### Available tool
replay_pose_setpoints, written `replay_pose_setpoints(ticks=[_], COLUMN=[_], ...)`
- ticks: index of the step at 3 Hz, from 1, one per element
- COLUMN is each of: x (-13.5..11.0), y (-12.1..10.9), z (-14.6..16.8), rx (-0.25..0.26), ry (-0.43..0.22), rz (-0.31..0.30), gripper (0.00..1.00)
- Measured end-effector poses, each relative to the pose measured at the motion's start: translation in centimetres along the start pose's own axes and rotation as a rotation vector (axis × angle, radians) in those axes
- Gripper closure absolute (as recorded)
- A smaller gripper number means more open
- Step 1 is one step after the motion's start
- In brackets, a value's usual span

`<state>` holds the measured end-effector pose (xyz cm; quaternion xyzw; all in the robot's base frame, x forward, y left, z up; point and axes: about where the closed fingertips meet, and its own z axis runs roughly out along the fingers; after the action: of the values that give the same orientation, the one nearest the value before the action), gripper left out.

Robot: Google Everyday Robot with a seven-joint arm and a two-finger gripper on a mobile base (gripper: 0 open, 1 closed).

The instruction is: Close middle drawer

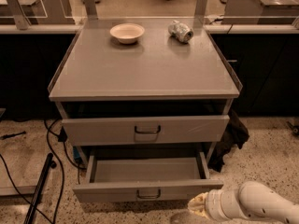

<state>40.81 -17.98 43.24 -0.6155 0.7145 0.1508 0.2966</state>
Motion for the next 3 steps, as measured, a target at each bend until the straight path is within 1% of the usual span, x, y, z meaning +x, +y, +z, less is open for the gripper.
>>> replay_pose_setpoints(ticks=[1,2,3], x=[0.3,0.9,1.1], y=[-0.5,-1.7,-3.3], z=[0.7,1.8,2.9], rx=[0.032,0.083,0.126], ry=[0.016,0.042,0.053], rz=[-0.034,-0.079,-0.111], gripper=[1.0,1.0,1.0])
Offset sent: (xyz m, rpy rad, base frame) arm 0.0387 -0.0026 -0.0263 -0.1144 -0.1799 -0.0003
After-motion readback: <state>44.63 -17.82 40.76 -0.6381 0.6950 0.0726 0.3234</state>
